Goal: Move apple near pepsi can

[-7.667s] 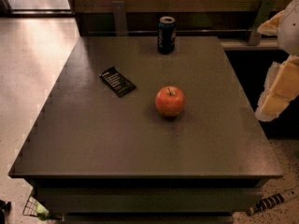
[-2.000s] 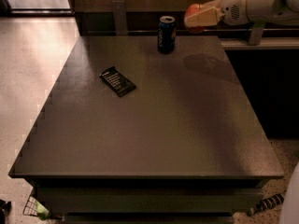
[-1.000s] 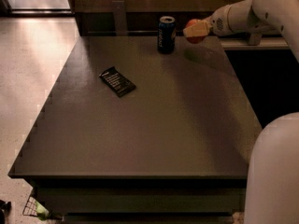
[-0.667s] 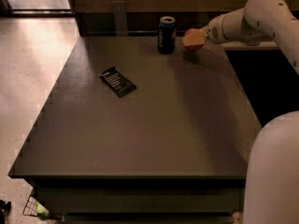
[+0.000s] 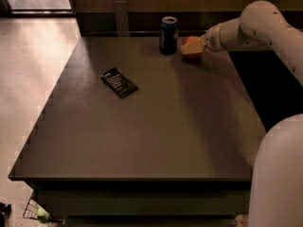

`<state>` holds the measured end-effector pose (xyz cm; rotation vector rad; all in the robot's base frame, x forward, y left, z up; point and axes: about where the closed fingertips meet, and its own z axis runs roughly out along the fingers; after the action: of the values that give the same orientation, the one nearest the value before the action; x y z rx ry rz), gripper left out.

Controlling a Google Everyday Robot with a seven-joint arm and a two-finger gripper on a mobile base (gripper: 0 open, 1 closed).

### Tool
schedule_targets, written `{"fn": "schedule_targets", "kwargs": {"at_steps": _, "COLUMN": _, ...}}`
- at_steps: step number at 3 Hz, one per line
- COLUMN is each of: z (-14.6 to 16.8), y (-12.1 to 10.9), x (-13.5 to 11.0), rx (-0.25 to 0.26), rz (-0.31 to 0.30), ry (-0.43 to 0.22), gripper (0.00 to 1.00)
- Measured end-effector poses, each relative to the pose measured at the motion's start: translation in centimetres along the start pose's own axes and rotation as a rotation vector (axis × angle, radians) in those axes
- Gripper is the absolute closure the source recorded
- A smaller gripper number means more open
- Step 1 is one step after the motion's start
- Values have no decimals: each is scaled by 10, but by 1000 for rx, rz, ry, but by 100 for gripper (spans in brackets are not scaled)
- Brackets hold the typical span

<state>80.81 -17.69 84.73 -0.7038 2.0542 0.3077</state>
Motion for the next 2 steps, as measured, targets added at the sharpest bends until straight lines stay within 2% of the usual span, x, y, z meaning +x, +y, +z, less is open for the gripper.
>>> {"fn": "schedule_targets", "kwargs": {"at_steps": 2, "z": 5, "y": 3, "x": 2, "rx": -8, "rz": 0, "ry": 4, "gripper": 20}}
